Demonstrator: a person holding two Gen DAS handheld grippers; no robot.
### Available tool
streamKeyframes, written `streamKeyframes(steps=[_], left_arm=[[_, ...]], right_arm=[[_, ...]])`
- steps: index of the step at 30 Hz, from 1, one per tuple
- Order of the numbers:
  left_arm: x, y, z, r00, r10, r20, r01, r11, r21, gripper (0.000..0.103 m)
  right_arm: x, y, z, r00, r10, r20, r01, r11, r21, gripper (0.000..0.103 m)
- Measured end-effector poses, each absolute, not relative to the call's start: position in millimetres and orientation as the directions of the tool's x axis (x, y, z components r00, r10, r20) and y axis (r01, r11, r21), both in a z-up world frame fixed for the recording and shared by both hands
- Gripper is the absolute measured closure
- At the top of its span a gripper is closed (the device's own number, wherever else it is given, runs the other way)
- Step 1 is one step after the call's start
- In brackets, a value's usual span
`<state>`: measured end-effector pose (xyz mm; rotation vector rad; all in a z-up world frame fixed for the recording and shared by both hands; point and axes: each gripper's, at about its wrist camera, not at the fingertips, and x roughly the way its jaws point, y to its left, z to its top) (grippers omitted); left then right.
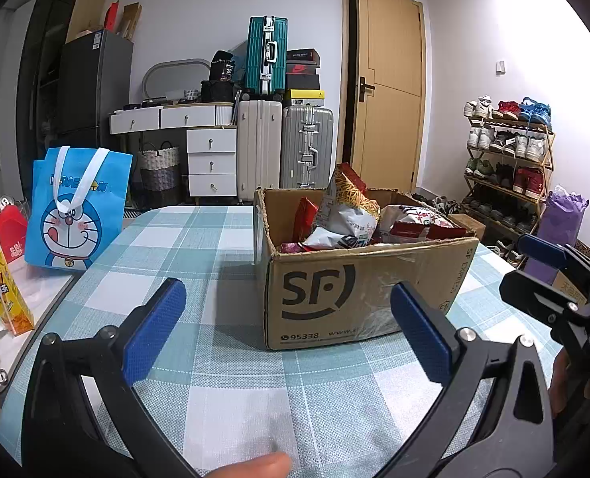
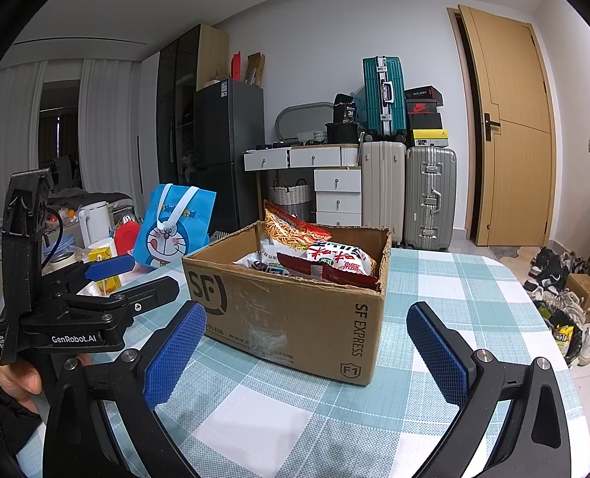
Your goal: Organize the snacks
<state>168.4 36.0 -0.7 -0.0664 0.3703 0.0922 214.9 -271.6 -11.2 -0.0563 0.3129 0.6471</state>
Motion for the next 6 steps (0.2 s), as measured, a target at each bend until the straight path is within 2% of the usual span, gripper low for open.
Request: streamKeyframes(steps=[6], left_arm=[[167.4, 36.4, -0.2, 0.929, 0.08, -0.361, -0.105, 0.993, -0.052, 0.0]], right_arm=[[214.9, -271.8, -11.2, 0.753, 0.584, -0.304, -0.601, 0.798, 0.046, 0.0]])
